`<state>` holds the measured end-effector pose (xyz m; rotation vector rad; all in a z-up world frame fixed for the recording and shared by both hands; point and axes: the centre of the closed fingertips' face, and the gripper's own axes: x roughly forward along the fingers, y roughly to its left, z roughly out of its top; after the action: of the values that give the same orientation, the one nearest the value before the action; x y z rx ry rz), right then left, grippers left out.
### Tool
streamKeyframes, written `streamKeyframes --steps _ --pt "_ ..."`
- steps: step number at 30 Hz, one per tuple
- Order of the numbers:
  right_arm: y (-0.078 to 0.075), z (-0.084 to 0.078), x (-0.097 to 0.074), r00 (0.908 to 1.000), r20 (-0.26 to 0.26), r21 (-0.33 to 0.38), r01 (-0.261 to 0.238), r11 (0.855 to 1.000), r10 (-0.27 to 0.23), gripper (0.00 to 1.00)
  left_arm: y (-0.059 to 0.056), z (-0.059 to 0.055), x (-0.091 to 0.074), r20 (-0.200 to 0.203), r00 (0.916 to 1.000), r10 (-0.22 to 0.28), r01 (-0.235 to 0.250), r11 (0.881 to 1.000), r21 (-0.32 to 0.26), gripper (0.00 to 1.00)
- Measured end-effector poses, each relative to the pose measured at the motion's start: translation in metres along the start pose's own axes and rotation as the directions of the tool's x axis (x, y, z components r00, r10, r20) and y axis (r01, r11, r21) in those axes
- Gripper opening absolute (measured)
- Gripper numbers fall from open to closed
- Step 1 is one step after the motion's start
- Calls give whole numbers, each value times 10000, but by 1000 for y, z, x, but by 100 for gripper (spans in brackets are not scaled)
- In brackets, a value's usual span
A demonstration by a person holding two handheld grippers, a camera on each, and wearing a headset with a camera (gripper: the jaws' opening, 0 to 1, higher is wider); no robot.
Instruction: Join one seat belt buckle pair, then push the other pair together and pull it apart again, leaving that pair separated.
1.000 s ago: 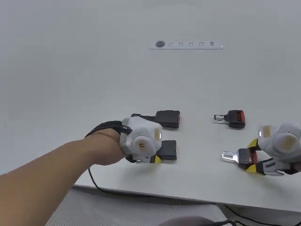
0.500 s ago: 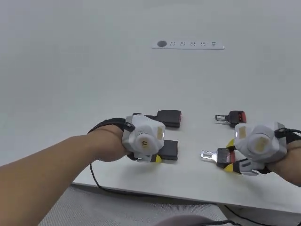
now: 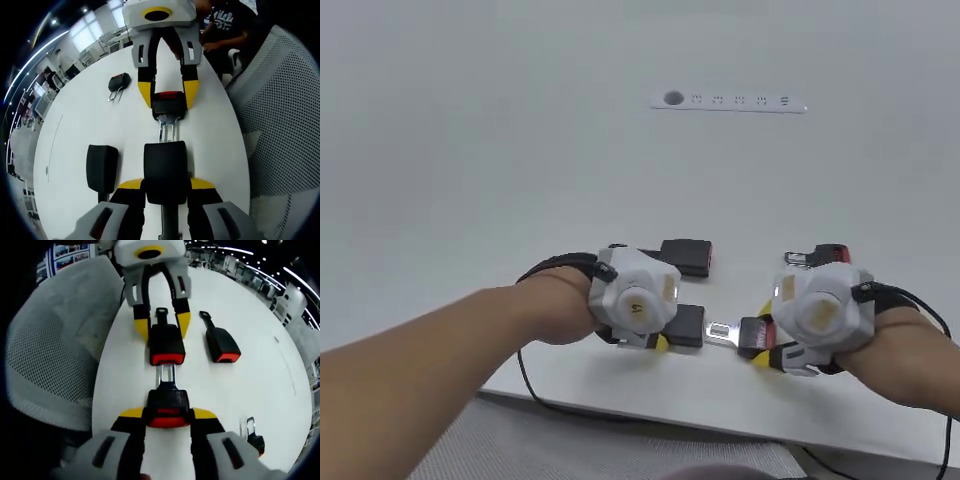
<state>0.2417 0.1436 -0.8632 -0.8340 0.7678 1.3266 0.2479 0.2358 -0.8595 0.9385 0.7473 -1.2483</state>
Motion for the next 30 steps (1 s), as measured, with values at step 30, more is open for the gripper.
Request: streamKeyframes --steps 30 --pt "-4 20 11 9999 144 -392 -68 9992 74 33 0 0 2 -196 9992 -334 335 9994 52 32"
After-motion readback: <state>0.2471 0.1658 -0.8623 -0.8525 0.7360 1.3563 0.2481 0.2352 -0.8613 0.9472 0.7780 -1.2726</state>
